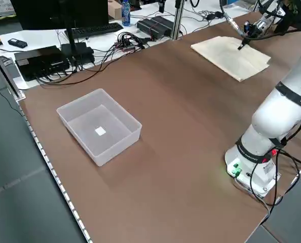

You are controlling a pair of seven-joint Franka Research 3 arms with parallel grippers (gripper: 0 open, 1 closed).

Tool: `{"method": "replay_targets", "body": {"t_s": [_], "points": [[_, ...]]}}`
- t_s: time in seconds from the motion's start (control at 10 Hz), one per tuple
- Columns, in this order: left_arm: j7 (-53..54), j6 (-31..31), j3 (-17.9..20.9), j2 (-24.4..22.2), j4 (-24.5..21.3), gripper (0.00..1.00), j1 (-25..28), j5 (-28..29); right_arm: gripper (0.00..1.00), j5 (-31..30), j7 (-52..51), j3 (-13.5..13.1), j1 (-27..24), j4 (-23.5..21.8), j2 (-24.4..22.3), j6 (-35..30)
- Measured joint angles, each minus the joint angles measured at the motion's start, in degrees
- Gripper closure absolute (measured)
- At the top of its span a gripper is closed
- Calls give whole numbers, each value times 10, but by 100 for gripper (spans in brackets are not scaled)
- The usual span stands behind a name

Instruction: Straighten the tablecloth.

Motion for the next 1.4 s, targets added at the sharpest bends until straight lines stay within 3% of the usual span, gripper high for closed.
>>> {"method": "replay_targets", "body": {"t_s": [0.3,0.8,1.4], "points": [[0,0,0,0,0,0,0,0,96,-75,-5,0,-69,14,-1,-56],[0,0,0,0,0,0,0,0,96,-109,-47,-1,-123,12,-1,-62],[0,0,0,0,0,0,0,0,94,-130,-50,-1,-131,13,0,-62]]}}
